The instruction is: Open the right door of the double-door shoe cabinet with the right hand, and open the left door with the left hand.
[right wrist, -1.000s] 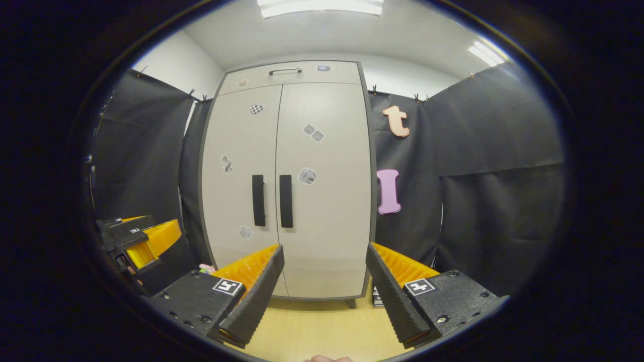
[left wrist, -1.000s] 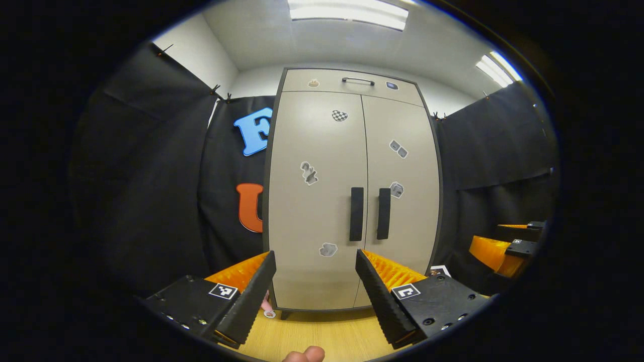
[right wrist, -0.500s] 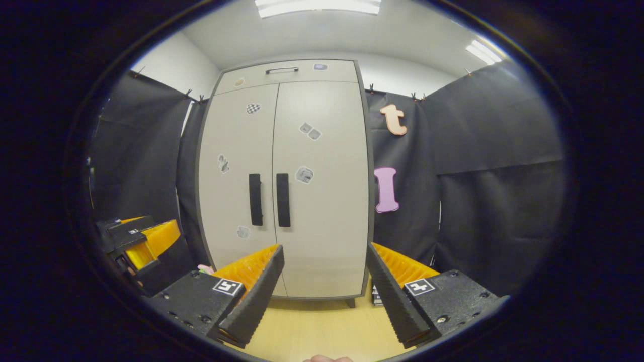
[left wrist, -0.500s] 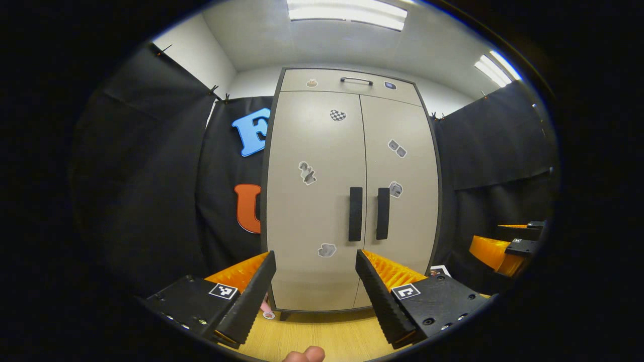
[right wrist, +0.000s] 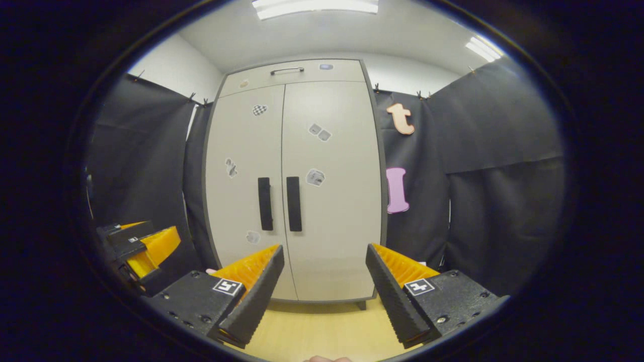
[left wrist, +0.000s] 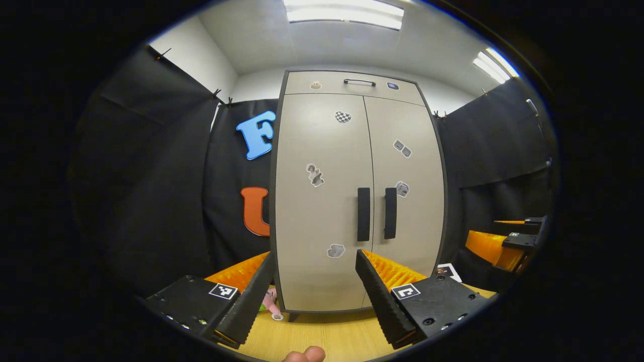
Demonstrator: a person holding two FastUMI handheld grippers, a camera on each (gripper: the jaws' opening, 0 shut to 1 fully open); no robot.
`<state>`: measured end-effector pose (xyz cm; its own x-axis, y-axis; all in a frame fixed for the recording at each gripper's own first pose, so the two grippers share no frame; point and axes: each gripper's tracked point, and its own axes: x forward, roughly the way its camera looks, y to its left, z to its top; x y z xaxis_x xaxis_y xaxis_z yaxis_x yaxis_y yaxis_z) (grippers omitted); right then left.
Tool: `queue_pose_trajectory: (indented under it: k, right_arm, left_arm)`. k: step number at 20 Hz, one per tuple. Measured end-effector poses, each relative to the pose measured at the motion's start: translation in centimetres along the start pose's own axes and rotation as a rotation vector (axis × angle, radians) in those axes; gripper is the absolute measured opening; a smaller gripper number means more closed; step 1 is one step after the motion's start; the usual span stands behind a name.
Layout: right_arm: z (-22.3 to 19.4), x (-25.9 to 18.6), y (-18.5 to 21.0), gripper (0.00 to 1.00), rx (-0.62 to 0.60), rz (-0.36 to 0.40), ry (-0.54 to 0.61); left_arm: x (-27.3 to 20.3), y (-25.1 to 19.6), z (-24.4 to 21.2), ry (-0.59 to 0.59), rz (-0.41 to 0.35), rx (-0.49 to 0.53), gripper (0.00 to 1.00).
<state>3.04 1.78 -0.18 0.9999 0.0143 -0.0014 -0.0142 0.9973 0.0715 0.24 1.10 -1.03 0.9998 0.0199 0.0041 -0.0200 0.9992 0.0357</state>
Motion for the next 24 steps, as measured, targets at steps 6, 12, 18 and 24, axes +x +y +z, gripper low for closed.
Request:
queue_pose_trajectory:
  k: [6, 12, 18, 24]
  right_arm:
    - [2.2, 4.7, 1.5, 1.0, -0.028, 0.036, -0.015]
    - [4.4, 10.6, 4.1, 1.0, -0.052, 0.083, -0.06]
    - [4.2, 18.6, 5.1, 1.0, -0.013, 0.078, -0.008]
    - [3.8, 23.7, 5.3, 1.0, -0.03, 0.031, 0.022]
  left_arm:
    - [-0.6, -0.5, -0.3, 0.008, -0.026, -0.001, 0.95]
    - [-1.9, -2.0, -2.2, 0.043, -0.064, -0.026, 0.95]
    - [-2.7, -1.8, -3.0, 0.058, -0.066, -0.02, 0.95]
    - [-3.1, -1.1, -3.3, 0.059, -0.055, -0.012, 0.95]
